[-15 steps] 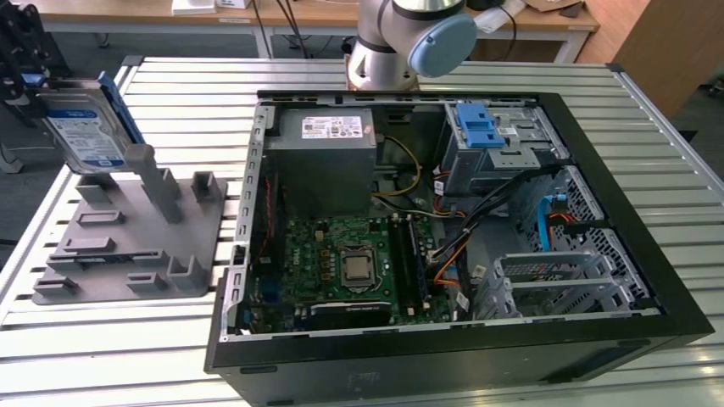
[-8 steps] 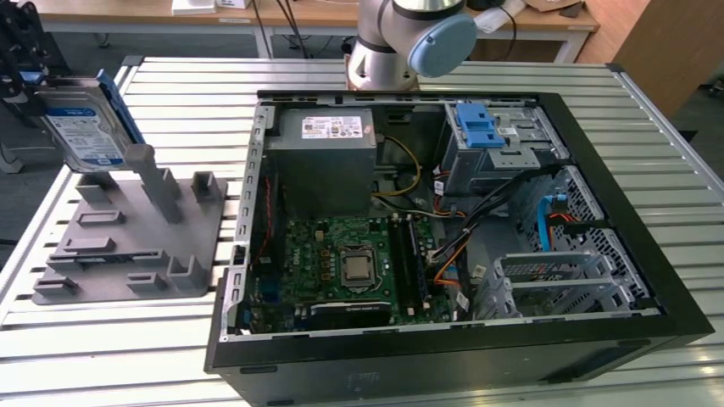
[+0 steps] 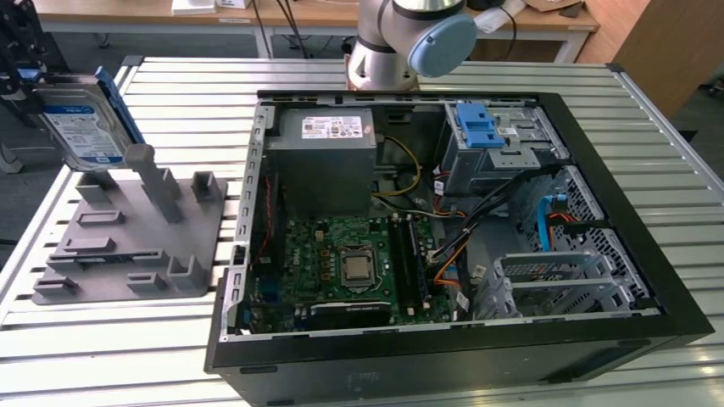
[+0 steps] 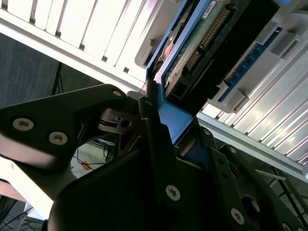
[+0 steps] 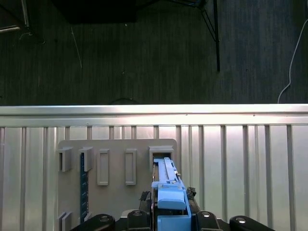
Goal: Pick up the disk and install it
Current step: 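Pick up the disk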
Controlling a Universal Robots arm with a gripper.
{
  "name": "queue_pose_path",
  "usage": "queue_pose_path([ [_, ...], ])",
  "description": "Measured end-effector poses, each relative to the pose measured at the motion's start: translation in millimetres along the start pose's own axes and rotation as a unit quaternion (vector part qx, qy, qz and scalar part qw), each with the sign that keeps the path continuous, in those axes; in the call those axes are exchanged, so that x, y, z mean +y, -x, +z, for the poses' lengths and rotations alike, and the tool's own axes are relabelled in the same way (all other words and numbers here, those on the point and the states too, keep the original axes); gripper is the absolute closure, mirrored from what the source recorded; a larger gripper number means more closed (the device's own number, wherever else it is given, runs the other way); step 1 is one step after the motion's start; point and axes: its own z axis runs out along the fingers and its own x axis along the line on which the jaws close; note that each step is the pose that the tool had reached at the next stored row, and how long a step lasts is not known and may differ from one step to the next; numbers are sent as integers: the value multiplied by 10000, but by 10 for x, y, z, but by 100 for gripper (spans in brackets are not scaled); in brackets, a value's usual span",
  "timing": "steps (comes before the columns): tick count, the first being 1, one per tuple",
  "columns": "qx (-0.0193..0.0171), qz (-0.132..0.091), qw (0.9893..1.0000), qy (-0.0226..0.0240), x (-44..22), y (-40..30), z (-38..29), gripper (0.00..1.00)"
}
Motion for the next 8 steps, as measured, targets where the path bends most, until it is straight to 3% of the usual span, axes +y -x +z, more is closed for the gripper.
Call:
queue_pose_path([
  [8, 0, 0, 10000, 0, 1, 0, -41, 63],
])
